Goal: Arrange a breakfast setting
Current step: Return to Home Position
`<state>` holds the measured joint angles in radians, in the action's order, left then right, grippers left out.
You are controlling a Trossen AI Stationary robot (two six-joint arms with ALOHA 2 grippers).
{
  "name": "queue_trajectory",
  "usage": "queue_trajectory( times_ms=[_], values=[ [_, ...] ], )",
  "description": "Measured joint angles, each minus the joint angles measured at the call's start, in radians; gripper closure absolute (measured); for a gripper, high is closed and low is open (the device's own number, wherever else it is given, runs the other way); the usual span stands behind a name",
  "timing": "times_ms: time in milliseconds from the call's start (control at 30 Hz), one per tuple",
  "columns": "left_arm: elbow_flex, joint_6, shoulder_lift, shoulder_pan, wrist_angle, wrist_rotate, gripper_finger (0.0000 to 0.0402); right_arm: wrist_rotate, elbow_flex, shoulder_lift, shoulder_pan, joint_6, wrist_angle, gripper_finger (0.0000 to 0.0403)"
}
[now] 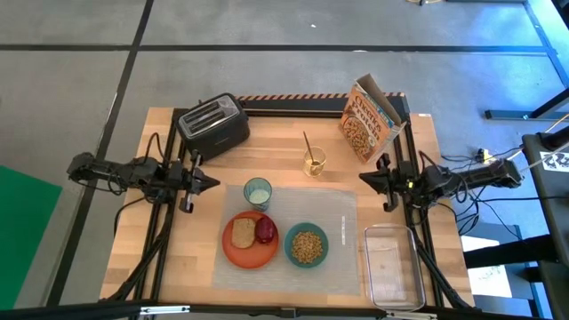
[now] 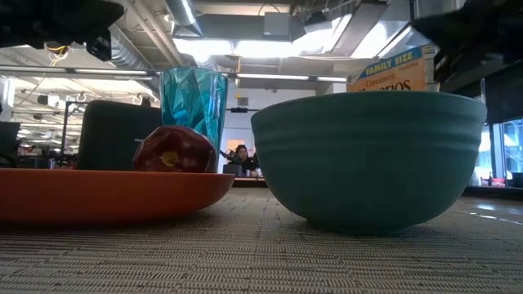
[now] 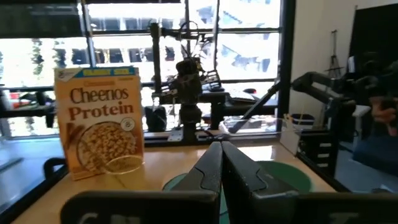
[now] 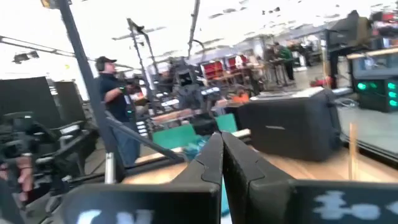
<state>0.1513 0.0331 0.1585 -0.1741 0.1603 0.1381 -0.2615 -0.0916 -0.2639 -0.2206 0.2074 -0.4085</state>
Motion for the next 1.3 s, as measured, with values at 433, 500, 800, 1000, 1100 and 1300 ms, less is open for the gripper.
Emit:
queue_trajectory(
  times_ms=[433,500,800,1000,1100,1300],
  values=[
    [0.004,-0.007,-0.156,0.082,-0.116,-0.039,0.0401,0.305,0.01,0.004,0.263,0.024,0.064,0.0403],
    [0.006,-0.029,-0.156,0.082,-0.168,-0.054,0.0401,0.333,0.01,0.018,0.28,0.026,0.077,0.0403],
    [0.012,-0.067,-0.156,0.082,-0.27,-0.098,0.0401,0.32,0.009,0.193,0.28,0.051,0.273,0.0403],
    [0.011,-0.057,-0.156,0.082,-0.314,-0.096,0.0401,0.279,0.009,0.261,0.28,0.048,0.343,0.0403],
    [0.011,-0.057,-0.156,0.082,-0.348,-0.096,0.0401,0.288,0.009,0.255,0.28,0.049,0.354,0.0403],
    [0.011,-0.051,-0.156,0.082,-0.381,-0.096,0.0401,0.28,0.078,0.255,0.28,0.059,0.212,0.0403]
  ],
)
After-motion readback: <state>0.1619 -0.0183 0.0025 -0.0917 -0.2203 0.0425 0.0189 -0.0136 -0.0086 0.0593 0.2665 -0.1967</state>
